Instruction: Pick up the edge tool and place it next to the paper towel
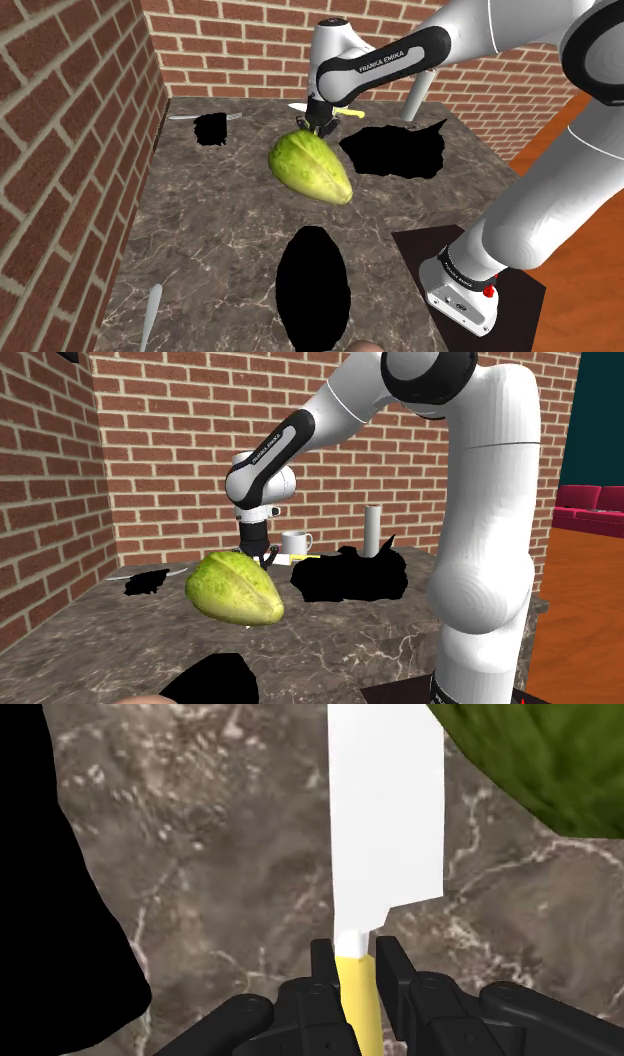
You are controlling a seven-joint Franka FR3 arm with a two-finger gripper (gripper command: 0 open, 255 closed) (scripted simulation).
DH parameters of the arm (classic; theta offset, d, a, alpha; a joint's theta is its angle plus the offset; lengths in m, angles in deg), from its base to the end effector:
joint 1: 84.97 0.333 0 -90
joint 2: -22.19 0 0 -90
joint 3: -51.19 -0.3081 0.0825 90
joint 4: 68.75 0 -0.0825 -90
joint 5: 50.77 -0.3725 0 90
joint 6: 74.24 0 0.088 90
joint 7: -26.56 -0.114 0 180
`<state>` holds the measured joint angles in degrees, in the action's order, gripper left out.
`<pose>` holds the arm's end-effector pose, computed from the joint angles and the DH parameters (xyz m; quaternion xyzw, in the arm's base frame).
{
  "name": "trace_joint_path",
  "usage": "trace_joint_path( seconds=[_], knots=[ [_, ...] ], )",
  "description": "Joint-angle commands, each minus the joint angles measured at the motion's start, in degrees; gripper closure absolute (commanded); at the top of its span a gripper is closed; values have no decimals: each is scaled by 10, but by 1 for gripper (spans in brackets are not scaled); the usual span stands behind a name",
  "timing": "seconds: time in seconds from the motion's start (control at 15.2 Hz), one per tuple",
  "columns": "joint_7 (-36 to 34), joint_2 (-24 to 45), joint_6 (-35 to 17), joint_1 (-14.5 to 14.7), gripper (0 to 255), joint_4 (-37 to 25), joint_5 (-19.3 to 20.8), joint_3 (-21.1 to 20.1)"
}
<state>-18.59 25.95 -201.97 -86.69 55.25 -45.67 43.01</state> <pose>0.5326 0.0566 0.3585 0.9517 -0.3054 0.0135 0.0274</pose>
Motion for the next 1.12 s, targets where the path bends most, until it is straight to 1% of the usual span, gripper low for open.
trace_joint_path(
  seconds=[0.0,1.06],
  knots=[
    [3,-10,16,0,255,-6,-3,0],
    [17,-56,134,0,255,-79,-16,0]
  ],
)
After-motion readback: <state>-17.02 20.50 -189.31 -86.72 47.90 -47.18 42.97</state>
